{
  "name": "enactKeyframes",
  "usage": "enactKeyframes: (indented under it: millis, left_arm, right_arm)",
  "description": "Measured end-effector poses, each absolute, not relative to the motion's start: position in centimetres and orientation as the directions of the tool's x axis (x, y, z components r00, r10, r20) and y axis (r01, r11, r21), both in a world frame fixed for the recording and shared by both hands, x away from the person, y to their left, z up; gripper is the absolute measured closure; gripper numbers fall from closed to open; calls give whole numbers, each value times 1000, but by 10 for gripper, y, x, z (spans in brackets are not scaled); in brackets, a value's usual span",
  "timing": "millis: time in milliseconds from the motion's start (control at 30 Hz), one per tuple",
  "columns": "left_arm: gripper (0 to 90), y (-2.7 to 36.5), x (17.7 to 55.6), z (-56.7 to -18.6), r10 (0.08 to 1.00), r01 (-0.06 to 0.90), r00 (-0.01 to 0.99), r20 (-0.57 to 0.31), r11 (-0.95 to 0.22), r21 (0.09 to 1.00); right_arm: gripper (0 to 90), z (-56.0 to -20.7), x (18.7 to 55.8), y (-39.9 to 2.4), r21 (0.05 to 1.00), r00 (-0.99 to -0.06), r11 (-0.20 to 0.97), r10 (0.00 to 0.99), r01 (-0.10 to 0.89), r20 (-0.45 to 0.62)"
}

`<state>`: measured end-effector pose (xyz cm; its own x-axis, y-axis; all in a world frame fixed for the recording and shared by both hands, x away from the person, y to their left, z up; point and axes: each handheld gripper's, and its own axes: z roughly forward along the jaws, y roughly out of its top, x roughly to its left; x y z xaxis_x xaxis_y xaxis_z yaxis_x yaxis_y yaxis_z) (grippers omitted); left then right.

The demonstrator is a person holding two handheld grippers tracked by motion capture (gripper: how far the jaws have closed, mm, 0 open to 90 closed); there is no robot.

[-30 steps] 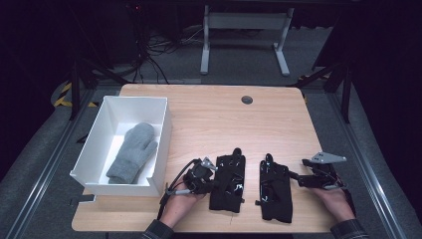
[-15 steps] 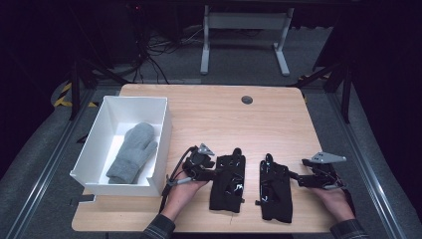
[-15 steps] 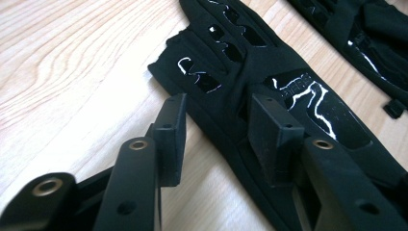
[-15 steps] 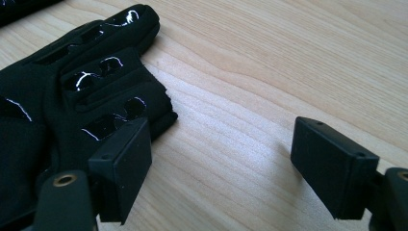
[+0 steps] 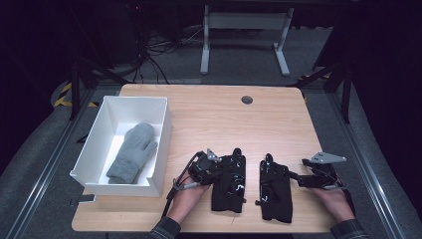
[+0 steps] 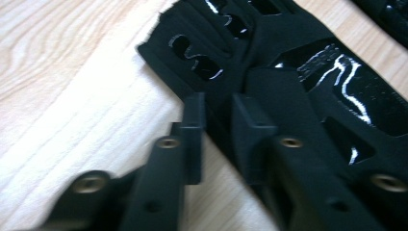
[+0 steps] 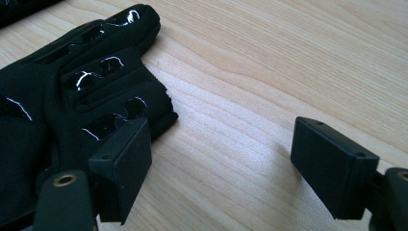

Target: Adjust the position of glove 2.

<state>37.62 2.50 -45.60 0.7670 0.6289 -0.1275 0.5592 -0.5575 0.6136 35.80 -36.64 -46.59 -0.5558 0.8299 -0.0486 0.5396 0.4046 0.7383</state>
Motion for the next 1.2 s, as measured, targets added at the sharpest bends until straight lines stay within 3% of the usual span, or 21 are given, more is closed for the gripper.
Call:
enactKeyframes:
  millis: [200, 233, 267, 400, 533, 1200]
  left_arm:
    - [874, 28, 378, -457, 629, 578, 759, -168, -534, 617]
    - [875, 28, 378, -457, 631, 583, 756, -175, -528, 618]
    - [875, 29, 379, -458, 629, 585, 755, -184, -522, 621]
    - [876, 33, 382, -458, 627, 600, 749, -215, -505, 620]
    - [877, 41, 385, -458, 647, 616, 731, -218, -487, 619]
    - [882, 62, 393, -449, 647, 651, 690, -324, -360, 668]
  right_arm:
    - [293, -458, 354, -366, 745, -559, 415, 826, 522, -69]
    - [388, -452, 347, -366, 752, -576, 415, 815, 513, -57]
    - [388, -452, 347, -366, 752, -576, 415, 815, 513, -57]
    - [698, -445, 329, -365, 732, -641, 456, 766, 506, -34]
    - [884, -445, 315, -360, 707, -695, 495, 719, 505, -7]
    - [900, -452, 322, -306, 676, -812, 587, 584, 445, 27]
